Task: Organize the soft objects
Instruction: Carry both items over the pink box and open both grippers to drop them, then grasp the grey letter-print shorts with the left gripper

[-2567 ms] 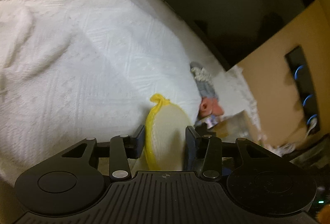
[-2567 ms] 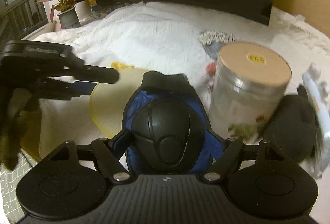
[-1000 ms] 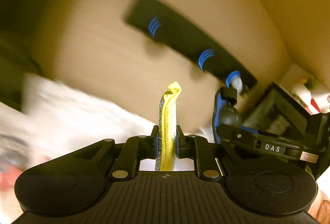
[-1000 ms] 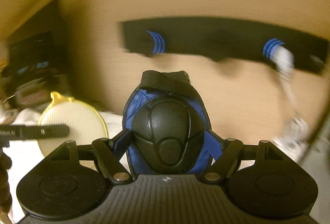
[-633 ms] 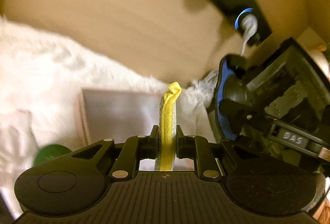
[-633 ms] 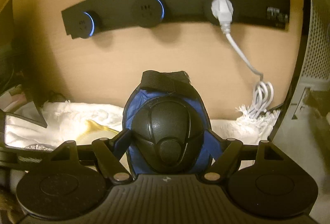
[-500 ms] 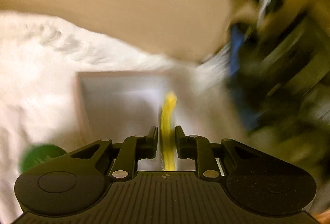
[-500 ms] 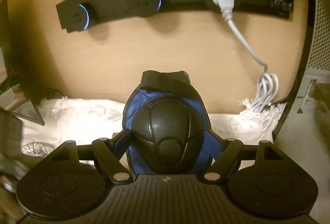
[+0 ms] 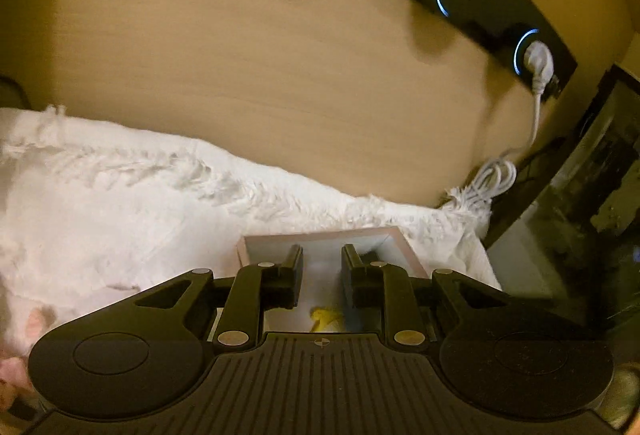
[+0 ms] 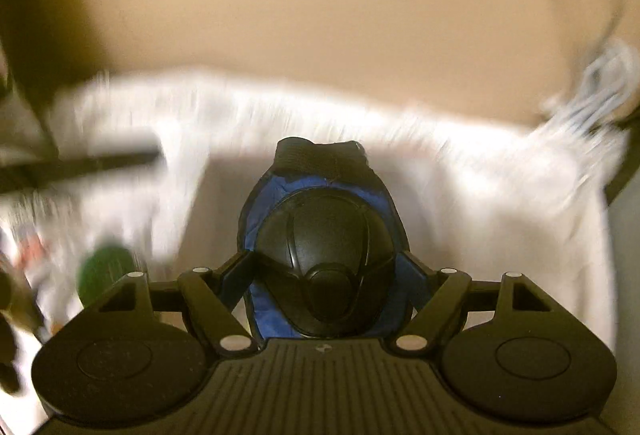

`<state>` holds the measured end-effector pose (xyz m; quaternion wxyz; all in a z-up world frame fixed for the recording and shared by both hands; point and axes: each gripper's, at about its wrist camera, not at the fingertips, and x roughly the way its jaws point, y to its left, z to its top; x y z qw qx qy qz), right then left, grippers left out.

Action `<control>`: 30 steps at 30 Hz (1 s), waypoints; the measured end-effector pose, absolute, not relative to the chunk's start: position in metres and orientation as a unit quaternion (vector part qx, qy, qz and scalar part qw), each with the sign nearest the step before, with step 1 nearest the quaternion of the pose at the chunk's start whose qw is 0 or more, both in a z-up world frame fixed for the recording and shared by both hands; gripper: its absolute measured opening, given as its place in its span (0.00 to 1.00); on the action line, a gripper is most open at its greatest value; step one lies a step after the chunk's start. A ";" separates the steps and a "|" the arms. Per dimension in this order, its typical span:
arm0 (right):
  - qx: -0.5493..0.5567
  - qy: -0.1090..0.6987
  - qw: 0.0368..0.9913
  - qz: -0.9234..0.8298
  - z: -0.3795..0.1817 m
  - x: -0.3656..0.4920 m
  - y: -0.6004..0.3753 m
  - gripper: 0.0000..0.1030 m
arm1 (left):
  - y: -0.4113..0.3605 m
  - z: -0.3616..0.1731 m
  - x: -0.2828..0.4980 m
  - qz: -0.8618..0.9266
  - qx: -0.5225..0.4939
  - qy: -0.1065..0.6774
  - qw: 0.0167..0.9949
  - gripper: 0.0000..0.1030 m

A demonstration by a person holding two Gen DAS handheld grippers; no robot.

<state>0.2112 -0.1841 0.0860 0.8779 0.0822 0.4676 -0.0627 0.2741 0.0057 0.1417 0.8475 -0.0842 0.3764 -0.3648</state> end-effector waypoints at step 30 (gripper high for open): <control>0.037 0.407 0.912 0.039 0.178 0.265 -0.051 0.79 | 0.318 0.146 0.225 -0.098 -0.232 0.310 0.917 0.22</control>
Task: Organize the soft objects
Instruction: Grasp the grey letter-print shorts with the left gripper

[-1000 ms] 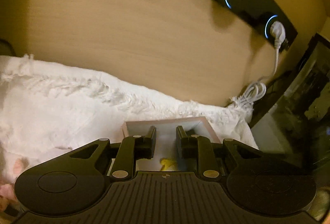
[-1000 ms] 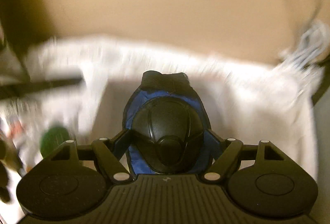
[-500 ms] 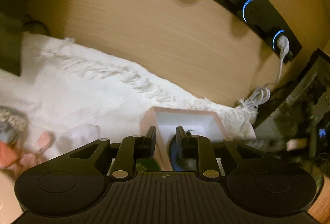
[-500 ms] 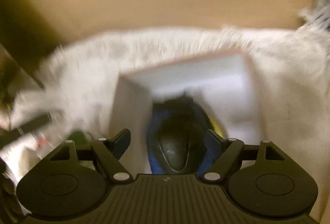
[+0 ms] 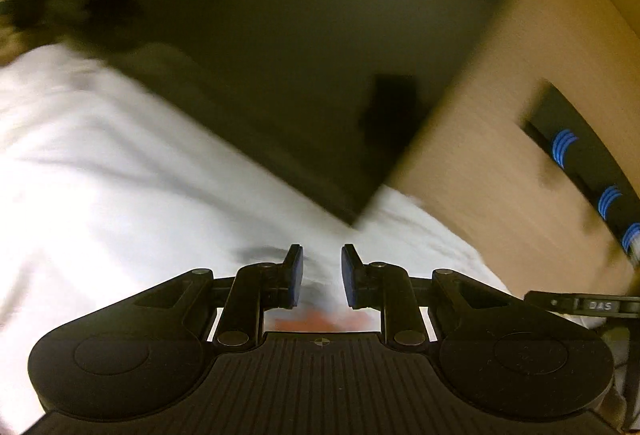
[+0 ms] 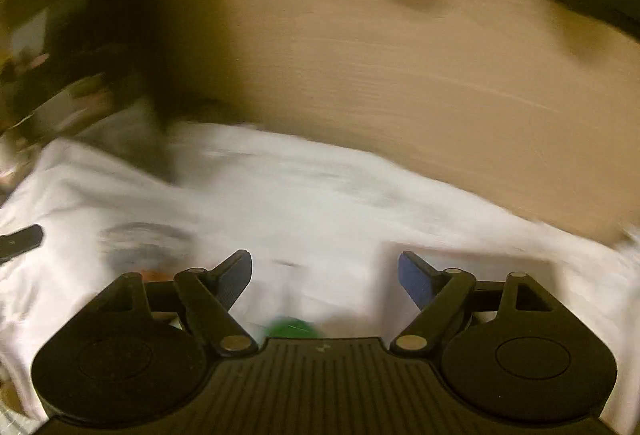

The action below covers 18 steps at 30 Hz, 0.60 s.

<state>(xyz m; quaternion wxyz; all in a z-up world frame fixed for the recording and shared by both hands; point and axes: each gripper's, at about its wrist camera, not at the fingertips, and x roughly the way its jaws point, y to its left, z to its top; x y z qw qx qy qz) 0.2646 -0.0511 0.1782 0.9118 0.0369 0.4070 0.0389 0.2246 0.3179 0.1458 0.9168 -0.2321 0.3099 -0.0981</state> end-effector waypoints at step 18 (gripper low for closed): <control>0.017 0.621 0.762 0.186 0.069 0.400 0.136 0.57 | 0.401 0.059 0.172 -0.116 -0.277 0.370 0.879 0.22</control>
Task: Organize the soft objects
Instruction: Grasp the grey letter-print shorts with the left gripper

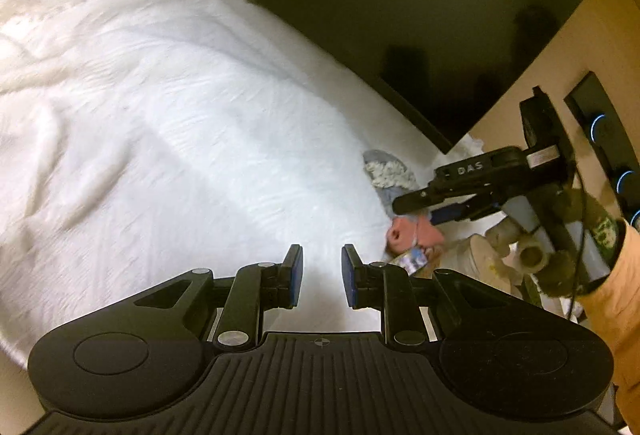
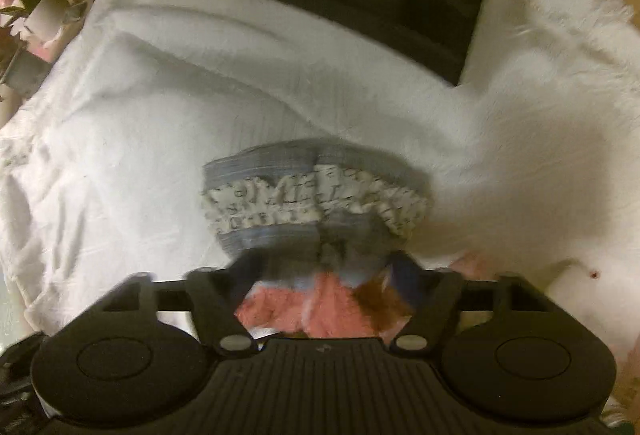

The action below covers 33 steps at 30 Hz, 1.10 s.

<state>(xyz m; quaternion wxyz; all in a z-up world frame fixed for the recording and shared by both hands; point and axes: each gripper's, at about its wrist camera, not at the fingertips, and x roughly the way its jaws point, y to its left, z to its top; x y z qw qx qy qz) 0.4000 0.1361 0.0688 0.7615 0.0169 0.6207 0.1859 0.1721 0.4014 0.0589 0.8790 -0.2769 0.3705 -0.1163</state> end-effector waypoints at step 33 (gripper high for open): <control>-0.061 0.499 0.836 0.221 0.151 0.336 0.077 0.68 | 0.328 0.058 0.252 -0.034 -0.054 0.377 0.924 0.53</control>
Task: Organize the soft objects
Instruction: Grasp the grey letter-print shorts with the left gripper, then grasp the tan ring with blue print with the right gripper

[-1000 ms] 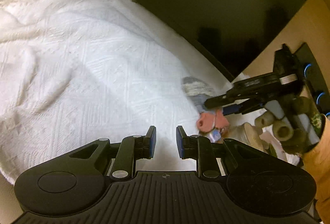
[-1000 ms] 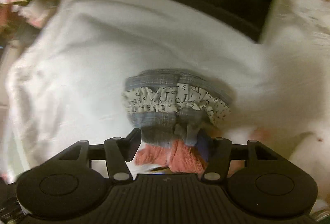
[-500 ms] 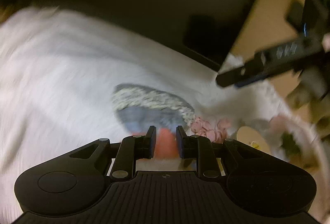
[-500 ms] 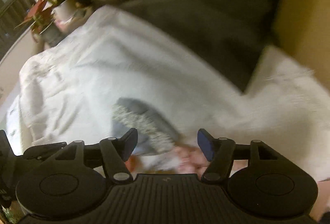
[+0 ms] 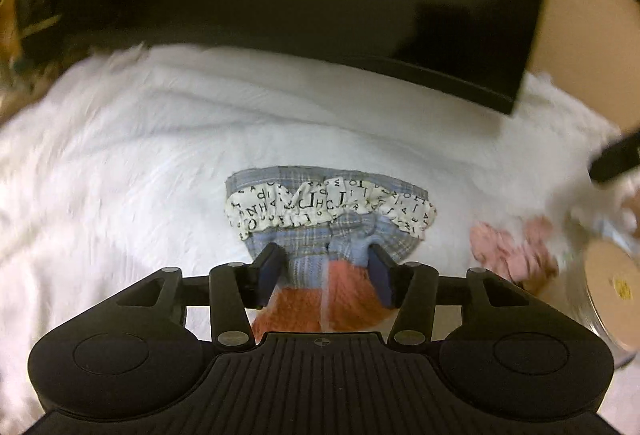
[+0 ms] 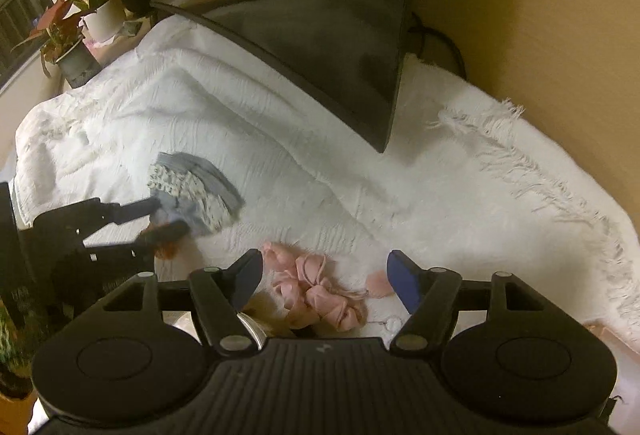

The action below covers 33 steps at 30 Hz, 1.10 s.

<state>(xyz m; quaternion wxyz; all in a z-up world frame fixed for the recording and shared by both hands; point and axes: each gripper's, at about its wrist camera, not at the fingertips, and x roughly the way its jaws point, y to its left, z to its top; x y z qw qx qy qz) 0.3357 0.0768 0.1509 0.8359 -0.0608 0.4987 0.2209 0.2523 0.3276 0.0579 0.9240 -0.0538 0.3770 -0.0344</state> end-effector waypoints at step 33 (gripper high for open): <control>-0.306 0.639 0.666 0.234 0.062 0.324 0.244 0.65 | 0.394 0.066 0.170 -0.024 -0.229 0.365 0.902 0.23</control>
